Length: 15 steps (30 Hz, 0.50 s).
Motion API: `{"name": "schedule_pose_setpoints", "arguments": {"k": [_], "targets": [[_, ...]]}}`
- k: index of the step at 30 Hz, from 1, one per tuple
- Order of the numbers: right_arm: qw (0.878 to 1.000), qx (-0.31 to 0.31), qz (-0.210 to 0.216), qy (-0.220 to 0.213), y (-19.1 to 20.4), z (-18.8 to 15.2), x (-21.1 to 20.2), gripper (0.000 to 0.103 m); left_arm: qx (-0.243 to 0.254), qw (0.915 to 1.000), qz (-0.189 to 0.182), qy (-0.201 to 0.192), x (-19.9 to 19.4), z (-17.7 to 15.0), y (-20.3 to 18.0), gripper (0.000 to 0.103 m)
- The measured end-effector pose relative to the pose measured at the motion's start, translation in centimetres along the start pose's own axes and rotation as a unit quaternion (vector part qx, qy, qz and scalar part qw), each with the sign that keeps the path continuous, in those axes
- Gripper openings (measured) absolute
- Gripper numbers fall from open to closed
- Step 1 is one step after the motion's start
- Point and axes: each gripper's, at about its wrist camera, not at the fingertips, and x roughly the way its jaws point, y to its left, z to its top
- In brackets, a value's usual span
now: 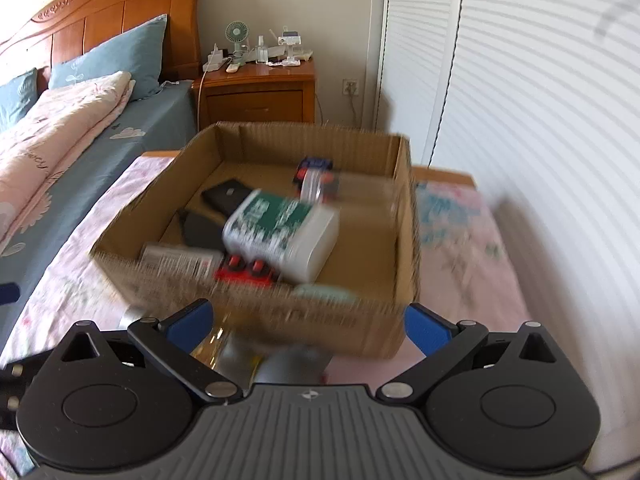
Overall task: Organize rigid objects
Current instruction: 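Move left tool to the gold capsule bottle while right tool approaches the gray elephant toy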
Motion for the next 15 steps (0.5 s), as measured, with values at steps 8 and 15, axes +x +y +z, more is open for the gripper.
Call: {"name": "schedule_pose_setpoints", "arguments": {"k": [8, 15], "targets": [[1.000, 0.022, 0.002, 0.002, 1.0, -3.8, 0.5, 0.103, -0.023, 0.9992, 0.015, 0.030, 0.6, -1.1, 0.2, 0.102], [1.000, 0.018, -0.001, 0.009, 2.0, -4.1, 1.7, 0.103, -0.022, 0.9988, 0.011, 0.043, 0.6, -1.7, -0.3, 0.102]]}}
